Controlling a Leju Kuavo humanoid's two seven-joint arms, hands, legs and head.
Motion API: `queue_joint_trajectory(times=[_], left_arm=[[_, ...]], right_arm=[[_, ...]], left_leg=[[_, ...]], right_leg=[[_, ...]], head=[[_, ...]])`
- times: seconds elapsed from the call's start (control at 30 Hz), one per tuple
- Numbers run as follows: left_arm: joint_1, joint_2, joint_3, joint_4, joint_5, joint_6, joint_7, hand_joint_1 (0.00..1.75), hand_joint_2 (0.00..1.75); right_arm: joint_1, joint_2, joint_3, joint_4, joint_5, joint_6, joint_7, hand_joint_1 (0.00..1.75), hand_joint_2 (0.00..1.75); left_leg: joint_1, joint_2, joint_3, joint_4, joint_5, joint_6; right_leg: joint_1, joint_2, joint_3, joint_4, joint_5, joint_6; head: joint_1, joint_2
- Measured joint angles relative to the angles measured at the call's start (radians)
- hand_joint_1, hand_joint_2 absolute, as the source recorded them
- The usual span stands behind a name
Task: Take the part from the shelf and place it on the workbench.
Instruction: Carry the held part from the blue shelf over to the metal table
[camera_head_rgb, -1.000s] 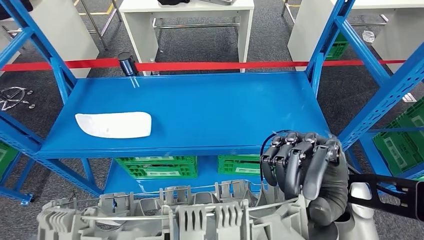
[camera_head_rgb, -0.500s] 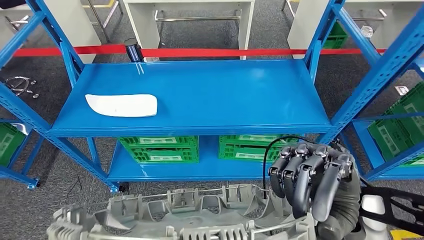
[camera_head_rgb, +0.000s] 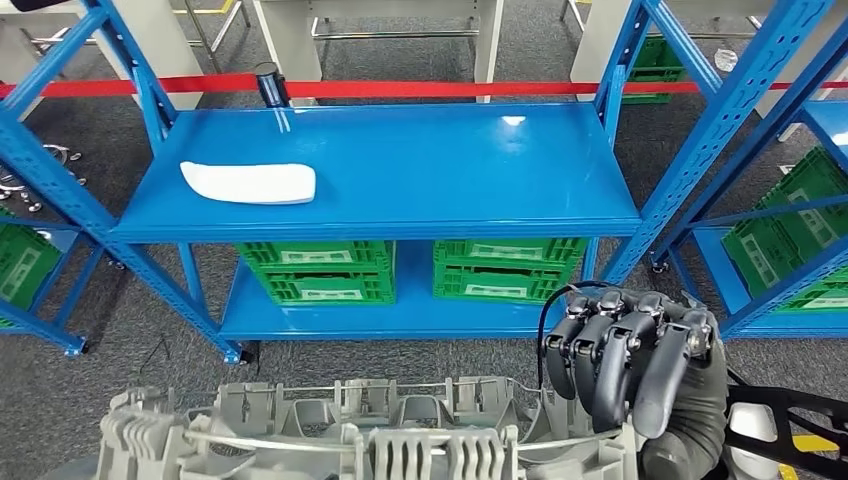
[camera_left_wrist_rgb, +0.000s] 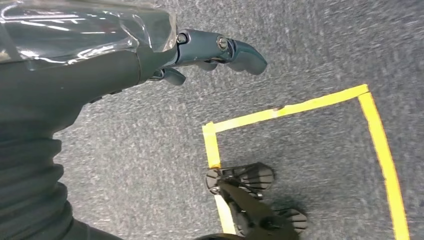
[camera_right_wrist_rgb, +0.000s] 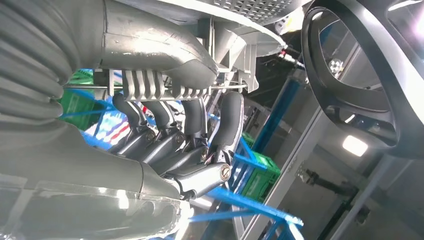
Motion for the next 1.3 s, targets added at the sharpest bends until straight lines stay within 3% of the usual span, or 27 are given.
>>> queue_joint_trajectory(times=[0.07, 0.1, 0.17, 0.23, 0.27, 0.3, 0.33, 0.4, 0.43, 0.47, 0.5, 0.57, 0.6, 0.67, 0.73, 0.77, 0.8, 0.83, 0.9, 0.97, 1.0, 1.03, 1.1, 1.17, 1.23, 1.27, 1.3], left_arm=[[-0.002, -0.001, 0.009, 0.001, -0.003, -0.001, -0.002, 0.00, 1.75], [-0.003, -0.001, 0.012, 0.002, -0.004, -0.001, -0.002, 0.00, 1.75], [-0.006, -0.002, 0.016, 0.003, -0.004, -0.004, -0.003, 0.00, 1.75], [-0.006, -0.002, 0.018, 0.004, -0.003, -0.005, -0.004, 0.00, 1.75], [-0.006, -0.002, 0.019, 0.005, -0.002, -0.005, -0.004, 0.00, 1.75], [-0.006, -0.002, 0.020, 0.006, -0.001, -0.005, -0.004, 0.00, 1.75], [-0.006, -0.003, 0.021, 0.006, 0.000, -0.005, -0.003, 0.00, 1.75], [-0.006, -0.003, 0.023, 0.007, 0.001, -0.005, -0.002, 0.00, 1.75], [-0.007, -0.003, 0.024, 0.007, 0.002, -0.004, -0.001, 0.00, 1.75], [-0.007, -0.003, 0.025, 0.007, 0.003, -0.004, -0.001, 0.00, 1.75], [-0.006, -0.003, 0.027, 0.007, 0.004, -0.003, 0.000, 0.00, 1.75], [-0.005, -0.002, 0.031, 0.008, 0.006, -0.003, 0.000, 0.00, 1.75], [-0.003, -0.002, 0.032, 0.008, 0.006, -0.002, 0.000, 0.00, 1.75], [-0.002, -0.002, 0.033, 0.009, 0.004, -0.001, 0.000, 0.00, 1.75], [-0.002, -0.003, 0.033, 0.011, 0.001, 0.000, -0.001, 0.00, 1.75], [-0.002, -0.002, 0.032, 0.012, 0.000, 0.000, -0.001, 0.00, 1.75], [-0.002, -0.002, 0.032, 0.013, -0.001, 0.000, -0.002, 0.00, 1.75], [-0.002, -0.002, 0.032, 0.013, -0.002, -0.001, -0.003, 0.00, 1.75], [-0.002, -0.001, 0.032, 0.013, -0.003, -0.002, -0.004, 0.00, 1.75], [-0.003, 0.001, 0.032, 0.012, -0.004, -0.003, -0.005, 0.00, 1.75], [-0.003, 0.002, 0.032, 0.011, -0.004, -0.003, -0.005, 0.00, 1.75], [-0.003, 0.003, 0.032, 0.011, -0.004, -0.002, -0.005, 0.00, 1.75], [-0.001, 0.003, 0.033, 0.010, -0.003, -0.002, -0.005, 0.00, 1.75], [-0.001, 0.003, 0.033, 0.009, -0.001, -0.002, -0.005, 0.00, 1.75], [-0.001, 0.002, 0.032, 0.009, 0.001, -0.002, -0.004, 0.00, 1.75], [-0.001, 0.001, 0.032, 0.009, 0.002, -0.002, -0.002, 0.00, 1.75], [-0.001, 0.001, 0.032, 0.009, 0.005, -0.002, -0.001, 0.00, 1.75]], right_arm=[[0.003, 0.000, 0.001, -0.002, -0.003, 0.002, 0.003, 1.54, 1.75], [0.004, -0.001, 0.001, -0.004, -0.005, 0.003, 0.005, 1.54, 1.75], [0.005, -0.001, 0.001, -0.004, -0.009, 0.004, 0.008, 1.54, 1.75], [0.005, -0.003, 0.002, -0.005, -0.012, 0.003, 0.010, 1.54, 1.75], [0.005, -0.004, 0.003, -0.004, -0.012, 0.003, 0.010, 1.54, 1.75], [0.005, -0.005, 0.004, -0.004, -0.013, 0.004, 0.011, 1.54, 1.75], [0.005, -0.007, 0.005, -0.004, -0.013, 0.004, 0.011, 1.54, 1.75], [0.004, -0.009, 0.008, -0.004, -0.013, 0.004, 0.011, 1.54, 1.75], [0.003, -0.009, 0.010, -0.004, -0.012, 0.004, 0.011, 1.54, 1.75], [0.003, -0.010, 0.011, -0.004, -0.012, 0.004, 0.011, 1.54, 1.75], [0.003, -0.011, 0.012, -0.004, -0.012, 0.004, 0.011, 1.54, 1.75], [0.003, -0.012, 0.013, -0.003, -0.014, 0.004, 0.011, 1.54, 1.75], [0.002, -0.012, 0.014, -0.003, -0.015, 0.003, 0.011, 1.54, 1.75], [0.001, -0.012, 0.015, -0.002, -0.020, 0.003, 0.011, 1.54, 1.75], [0.001, -0.013, 0.016, -0.003, -0.027, 0.001, 0.009, 1.54, 1.75], [0.002, -0.014, 0.017, -0.003, -0.029, 0.001, 0.007, 1.54, 1.75], [0.004, -0.015, 0.017, -0.003, -0.031, 0.000, 0.005, 1.54, 1.75], [0.005, -0.017, 0.017, -0.003, -0.032, 0.000, 0.002, 1.54, 1.75], [0.007, -0.019, 0.017, -0.004, -0.034, -0.001, -0.001, 1.54, 1.75], [0.009, -0.021, 0.016, -0.007, -0.037, -0.001, -0.002, 1.54, 1.75], [0.009, -0.022, 0.016, -0.008, -0.038, -0.002, -0.003, 1.54, 1.75], [0.009, -0.023, 0.016, -0.009, -0.039, -0.004, -0.004, 1.54, 1.75], [0.010, -0.025, 0.016, -0.011, -0.042, -0.009, -0.007, 1.54, 1.75], [0.010, -0.028, 0.015, -0.013, -0.045, -0.012, -0.010, 1.54, 1.75], [0.010, -0.030, 0.015, -0.013, -0.047, -0.013, -0.012, 1.54, 1.75], [0.011, -0.031, 0.015, -0.013, -0.048, -0.013, -0.013, 1.54, 1.75], [0.011, -0.032, 0.015, -0.013, -0.049, -0.013, -0.013, 1.54, 1.75]], left_leg=[[-0.003, 0.003, -0.012, -0.011, 0.018, 0.013], [-0.003, 0.005, -0.020, -0.017, 0.031, 0.021], [0.001, 0.009, -0.044, -0.025, 0.061, 0.034], [-0.001, 0.010, -0.074, -0.024, 0.087, 0.038], [-0.002, 0.010, -0.090, -0.023, 0.100, 0.038], [-0.002, 0.011, -0.107, -0.020, 0.112, 0.036], [-0.001, 0.011, -0.125, -0.015, 0.123, 0.034], [0.000, 0.010, -0.161, 0.003, 0.139, 0.026], [-0.001, 0.010, -0.176, 0.016, 0.144, 0.020], [-0.002, 0.009, -0.186, 0.026, 0.150, 0.015], [-0.003, 0.008, -0.193, 0.032, 0.157, 0.009], [0.000, 0.007, -0.200, 0.035, 0.169, -0.002], [0.003, 0.006, -0.204, 0.042, 0.156, -0.008], [0.008, 0.005, -0.221, 0.105, 0.074, -0.020], [0.011, 0.004, -0.245, 0.229, -0.027, -0.029], [0.012, 0.004, -0.249, 0.284, -0.049, -0.031], [0.012, 0.004, -0.242, 0.315, -0.045, -0.030], [0.011, 0.004, -0.219, 0.312, -0.022, -0.026], [0.006, 0.002, -0.124, 0.205, 0.021, -0.008], [-0.002, 0.001, -0.022, 0.056, 0.010, 0.012], [-0.008, 0.001, 0.005, 0.012, -0.002, 0.019], [-0.012, 0.002, 0.011, -0.009, -0.005, 0.023], [-0.014, 0.005, -0.001, -0.028, 0.023, 0.034], [-0.009, 0.011, -0.020, -0.045, 0.060, 0.046], [-0.009, 0.013, -0.052, -0.045, 0.089, 0.050], [-0.009, 0.014, -0.070, -0.043, 0.101, 0.048], [-0.008, 0.015, -0.090, -0.039, 0.114, 0.046]], right_leg=[[-0.003, -0.001, -0.006, -0.002, 0.009, 0.010], [-0.004, 0.000, -0.014, 0.009, -0.006, 0.009], [-0.003, 0.001, -0.043, 0.086, -0.084, -0.003], [-0.003, 0.001, -0.074, 0.219, -0.167, -0.007], [-0.004, 0.001, -0.080, 0.273, -0.181, 0.000], [-0.005, 0.001, -0.073, 0.298, -0.174, 0.011], [-0.006, 0.001, -0.045, 0.283, -0.150, 0.024], [-0.007, 0.001, 0.053, 0.159, -0.116, 0.039], [-0.006, 0.002, 0.103, 0.082, -0.121, 0.036], [-0.004, 0.003, 0.133, 0.028, -0.133, 0.028], [0.000, 0.004, 0.147, -0.002, -0.146, 0.019], [0.001, 0.002, 0.135, -0.004, -0.141, 0.001], [0.000, 0.001, 0.128, -0.003, -0.133, -0.008], [-0.003, -0.002, 0.109, -0.003, -0.112, -0.023], [0.000, -0.002, 0.084, -0.002, -0.088, -0.029], [0.001, -0.002, 0.071, -0.001, -0.077, -0.029], [0.003, -0.002, 0.057, 0.000, -0.065, -0.028], [0.005, -0.001, 0.044, 0.000, -0.054, -0.028], [0.009, 0.000, 0.020, 0.001, -0.033, -0.026], [0.011, 0.000, 0.008, 0.000, -0.015, -0.019], [0.009, -0.002, 0.004, -0.001, -0.006, -0.013], [0.007, -0.003, 0.001, -0.003, 0.003, -0.006], [0.005, -0.003, -0.009, -0.003, 0.010, 0.002], [0.007, -0.001, -0.034, 0.047, -0.045, -0.005], [0.004, 0.001, -0.067, 0.164, -0.135, -0.014], [0.001, 0.001, -0.076, 0.224, -0.160, -0.010], [-0.002, 0.001, -0.074, 0.265, -0.163, 0.001]], head=[[-0.001, 0.000], [0.000, 0.000], [0.003, 0.000], [0.005, 0.000], [0.005, 0.000], [0.006, 0.000], [0.006, 0.000], [0.006, 0.000], [0.006, 0.000], [0.005, 0.000], [0.005, 0.000], [0.004, 0.000], [0.004, 0.000], [0.001, 0.000], [-0.002, 0.000], [-0.002, 0.000], [-0.002, 0.000], [-0.002, 0.000], [-0.002, 0.000], [-0.001, 0.000], [-0.001, 0.000], [-0.002, 0.000], [-0.002, 0.000], [0.002, 0.000], [0.005, 0.000], [0.006, 0.000], [0.006, 0.000]])
